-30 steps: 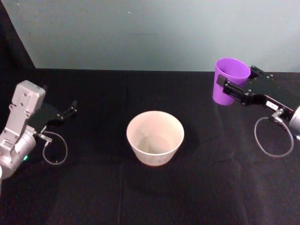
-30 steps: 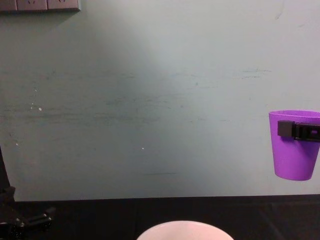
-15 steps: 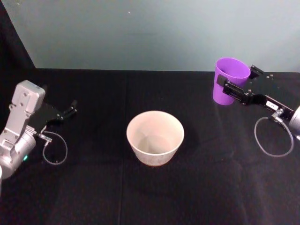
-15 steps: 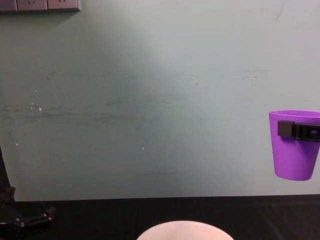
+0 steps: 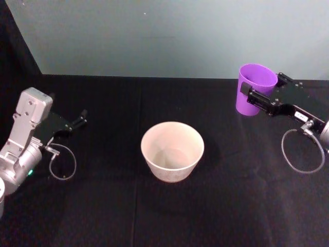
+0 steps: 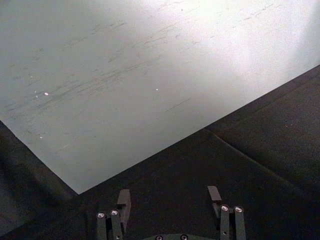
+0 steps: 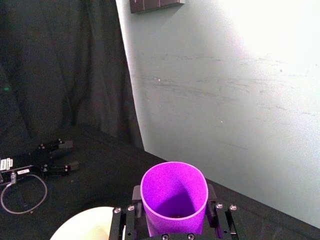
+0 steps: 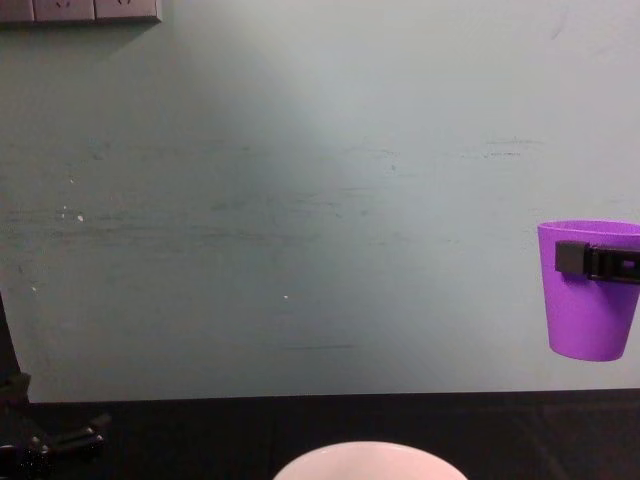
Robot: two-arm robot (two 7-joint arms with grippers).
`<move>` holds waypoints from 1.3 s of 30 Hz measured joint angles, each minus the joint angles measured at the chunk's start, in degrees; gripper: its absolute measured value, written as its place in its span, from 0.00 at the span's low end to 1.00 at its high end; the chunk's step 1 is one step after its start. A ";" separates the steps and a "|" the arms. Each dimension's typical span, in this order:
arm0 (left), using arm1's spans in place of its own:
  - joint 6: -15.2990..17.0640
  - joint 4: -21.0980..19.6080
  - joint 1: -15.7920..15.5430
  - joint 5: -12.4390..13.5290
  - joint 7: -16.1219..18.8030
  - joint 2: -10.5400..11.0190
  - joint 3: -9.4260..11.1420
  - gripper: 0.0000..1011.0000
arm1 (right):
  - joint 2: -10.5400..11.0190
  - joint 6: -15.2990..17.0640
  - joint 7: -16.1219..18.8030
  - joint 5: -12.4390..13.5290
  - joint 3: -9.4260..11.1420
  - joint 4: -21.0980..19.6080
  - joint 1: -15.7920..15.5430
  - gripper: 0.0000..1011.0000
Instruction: Pick up the cup and pour the mung beans from the cup into the bowl.
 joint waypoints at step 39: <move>0.00 0.00 0.00 0.00 0.00 0.00 0.00 0.99 | 0.00 0.00 0.00 0.00 0.00 0.00 0.00 0.72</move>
